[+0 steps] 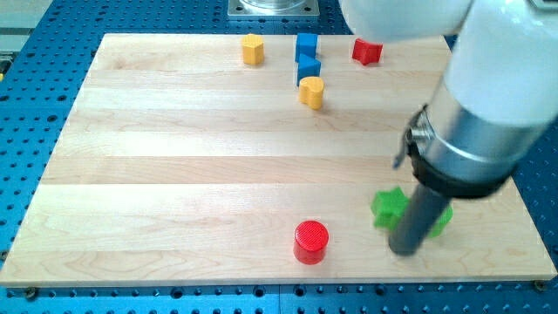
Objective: Move green star below heart
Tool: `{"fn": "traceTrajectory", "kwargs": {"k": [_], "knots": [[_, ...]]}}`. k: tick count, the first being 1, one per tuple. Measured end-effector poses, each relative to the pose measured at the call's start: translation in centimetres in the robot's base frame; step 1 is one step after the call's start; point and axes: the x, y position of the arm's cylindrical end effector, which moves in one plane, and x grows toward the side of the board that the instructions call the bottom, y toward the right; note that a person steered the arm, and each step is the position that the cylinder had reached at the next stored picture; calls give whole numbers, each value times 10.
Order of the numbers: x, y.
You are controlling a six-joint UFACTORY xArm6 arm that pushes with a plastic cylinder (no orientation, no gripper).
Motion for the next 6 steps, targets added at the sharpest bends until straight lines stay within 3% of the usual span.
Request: {"fn": "traceTrajectory", "kwargs": {"k": [2,3,4,5,6], "knots": [[-129,-57],[-103,-47],[-120,22],[-152,0],[-155,-25]]}}
